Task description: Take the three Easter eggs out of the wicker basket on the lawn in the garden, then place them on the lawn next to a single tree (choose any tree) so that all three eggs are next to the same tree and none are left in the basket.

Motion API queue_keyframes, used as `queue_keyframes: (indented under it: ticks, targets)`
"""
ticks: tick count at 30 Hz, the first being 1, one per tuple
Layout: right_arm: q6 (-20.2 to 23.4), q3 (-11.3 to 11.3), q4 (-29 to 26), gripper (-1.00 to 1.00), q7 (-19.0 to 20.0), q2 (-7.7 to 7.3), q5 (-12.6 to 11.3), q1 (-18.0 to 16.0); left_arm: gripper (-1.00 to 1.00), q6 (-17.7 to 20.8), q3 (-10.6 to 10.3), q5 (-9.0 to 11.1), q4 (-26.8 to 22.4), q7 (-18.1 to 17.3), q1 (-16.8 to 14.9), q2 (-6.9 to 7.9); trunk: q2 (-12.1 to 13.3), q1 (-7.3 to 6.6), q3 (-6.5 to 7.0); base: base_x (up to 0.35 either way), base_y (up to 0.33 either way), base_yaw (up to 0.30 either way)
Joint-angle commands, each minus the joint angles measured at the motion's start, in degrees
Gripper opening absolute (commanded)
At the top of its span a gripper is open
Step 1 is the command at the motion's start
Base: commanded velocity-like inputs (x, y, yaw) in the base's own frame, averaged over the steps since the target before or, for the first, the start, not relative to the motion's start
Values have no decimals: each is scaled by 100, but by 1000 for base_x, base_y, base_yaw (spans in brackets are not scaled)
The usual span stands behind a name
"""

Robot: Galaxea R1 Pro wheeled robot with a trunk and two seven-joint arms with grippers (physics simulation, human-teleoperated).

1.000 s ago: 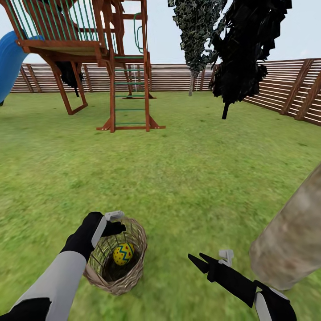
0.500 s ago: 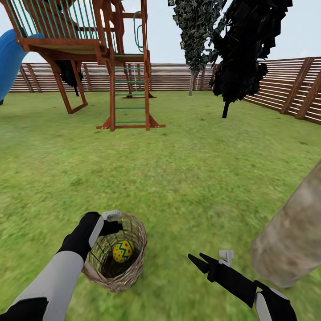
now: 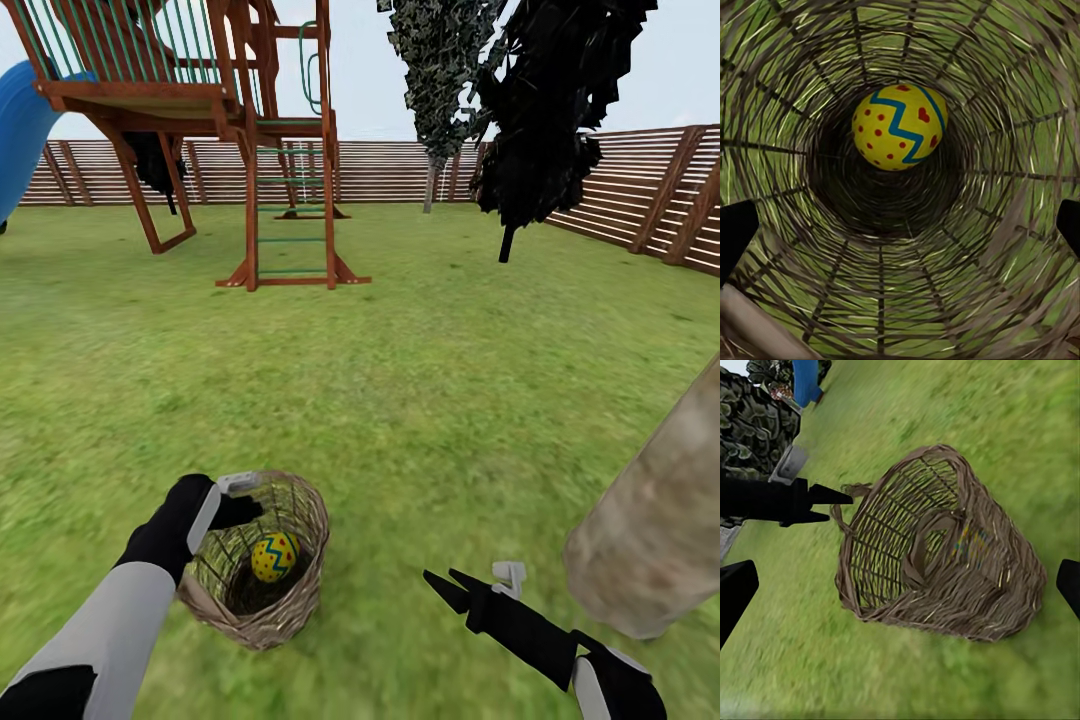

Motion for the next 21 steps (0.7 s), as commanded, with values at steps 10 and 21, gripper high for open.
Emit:
queue_keyframes:
  ticks: [10,21]
  targets:
    - [40,-13,38,100,1,5,-16,-16,100,202,-8,68,-43,27,7,108,-4,0,-5,1,0,0]
    - [44,5,62,100,-25,10,-6,-18,100,258,-26,59,-30,25,6,119,-4,0,-5,113,22,0]
